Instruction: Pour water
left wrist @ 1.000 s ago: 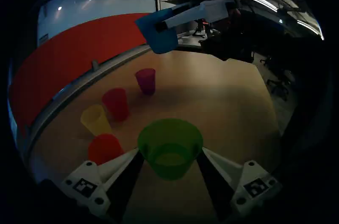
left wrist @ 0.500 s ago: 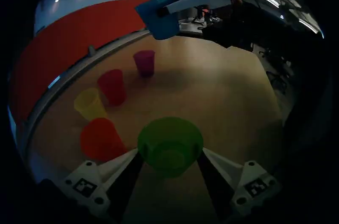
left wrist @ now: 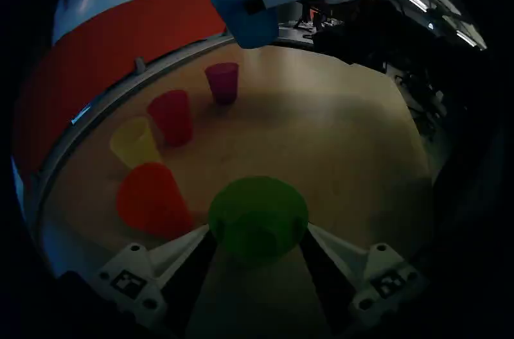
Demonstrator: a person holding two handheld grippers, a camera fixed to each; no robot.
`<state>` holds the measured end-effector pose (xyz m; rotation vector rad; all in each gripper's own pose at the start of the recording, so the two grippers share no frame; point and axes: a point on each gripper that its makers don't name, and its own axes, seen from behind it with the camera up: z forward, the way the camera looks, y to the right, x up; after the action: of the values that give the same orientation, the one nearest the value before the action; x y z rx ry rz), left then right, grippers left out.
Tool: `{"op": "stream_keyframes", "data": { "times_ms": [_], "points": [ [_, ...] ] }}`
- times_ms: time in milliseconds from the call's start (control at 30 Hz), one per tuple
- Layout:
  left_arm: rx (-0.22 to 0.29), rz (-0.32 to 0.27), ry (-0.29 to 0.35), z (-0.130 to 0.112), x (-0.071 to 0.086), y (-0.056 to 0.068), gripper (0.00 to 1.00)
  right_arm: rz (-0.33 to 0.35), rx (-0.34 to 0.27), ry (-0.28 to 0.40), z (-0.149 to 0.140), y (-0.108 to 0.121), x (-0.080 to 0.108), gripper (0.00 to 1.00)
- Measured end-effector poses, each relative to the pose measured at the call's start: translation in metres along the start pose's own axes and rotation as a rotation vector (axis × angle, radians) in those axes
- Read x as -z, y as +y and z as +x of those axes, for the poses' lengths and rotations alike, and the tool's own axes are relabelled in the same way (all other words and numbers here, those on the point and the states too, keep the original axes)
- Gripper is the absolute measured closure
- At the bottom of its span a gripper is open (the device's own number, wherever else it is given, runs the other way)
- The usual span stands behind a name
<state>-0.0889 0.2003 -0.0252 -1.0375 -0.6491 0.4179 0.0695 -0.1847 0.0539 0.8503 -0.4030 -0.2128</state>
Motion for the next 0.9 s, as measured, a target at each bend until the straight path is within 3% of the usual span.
{"op": "stream_keyframes", "data": {
  "times_ms": [567, 900],
  "points": [
    [0.011, -0.007, 0.004, -0.008, 0.004, 0.0, 0.16, -0.004, -0.007, -0.015, -0.009, -0.001, -0.004, 0.11],
    [-0.013, -0.003, -0.018, -0.014, 0.003, 0.001, 0.11, -0.009, 0.0, -0.03, -0.017, 0.0, -0.008, 0.11]
  ]
}}
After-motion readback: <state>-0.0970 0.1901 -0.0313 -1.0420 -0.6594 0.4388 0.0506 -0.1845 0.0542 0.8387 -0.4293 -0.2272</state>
